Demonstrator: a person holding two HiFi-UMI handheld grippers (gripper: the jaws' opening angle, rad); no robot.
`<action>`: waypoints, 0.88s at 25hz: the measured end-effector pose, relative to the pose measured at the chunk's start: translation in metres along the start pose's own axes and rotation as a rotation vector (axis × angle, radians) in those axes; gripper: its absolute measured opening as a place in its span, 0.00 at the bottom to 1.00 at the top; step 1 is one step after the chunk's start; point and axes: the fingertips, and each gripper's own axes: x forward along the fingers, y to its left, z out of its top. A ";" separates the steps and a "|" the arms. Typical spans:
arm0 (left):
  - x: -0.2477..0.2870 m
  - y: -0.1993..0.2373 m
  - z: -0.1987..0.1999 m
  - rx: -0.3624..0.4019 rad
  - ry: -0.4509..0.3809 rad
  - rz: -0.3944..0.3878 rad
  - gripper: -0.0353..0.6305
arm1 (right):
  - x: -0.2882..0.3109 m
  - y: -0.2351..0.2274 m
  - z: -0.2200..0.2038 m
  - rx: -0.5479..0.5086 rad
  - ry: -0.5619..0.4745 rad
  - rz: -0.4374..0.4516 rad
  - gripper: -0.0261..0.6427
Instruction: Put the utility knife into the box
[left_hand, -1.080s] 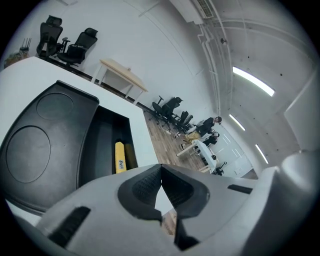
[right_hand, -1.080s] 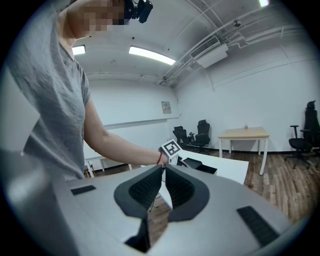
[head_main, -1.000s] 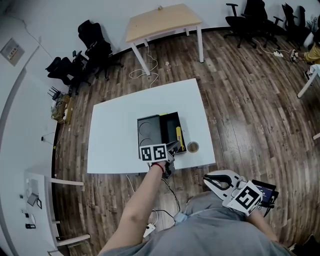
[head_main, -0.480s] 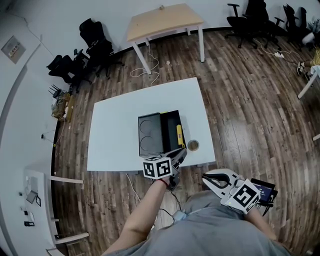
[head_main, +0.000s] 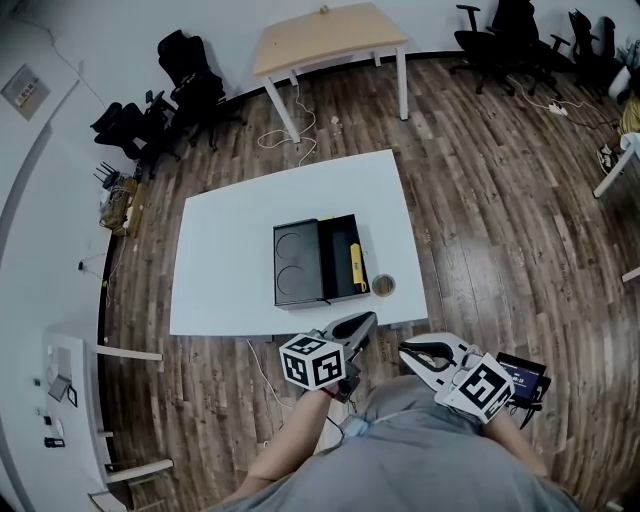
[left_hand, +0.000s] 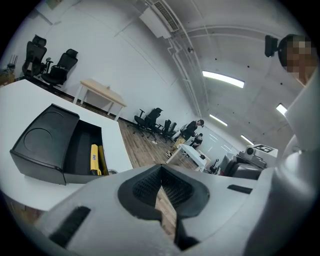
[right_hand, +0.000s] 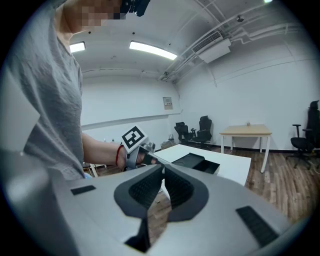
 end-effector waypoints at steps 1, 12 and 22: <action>-0.002 -0.004 -0.002 0.002 -0.002 -0.004 0.08 | 0.000 -0.001 0.000 -0.003 -0.002 -0.005 0.09; -0.014 -0.042 -0.018 0.004 -0.003 -0.071 0.08 | 0.001 -0.004 0.004 -0.024 -0.008 -0.020 0.08; -0.029 -0.072 -0.014 0.107 -0.036 -0.122 0.08 | 0.005 -0.002 -0.005 -0.009 0.026 0.008 0.09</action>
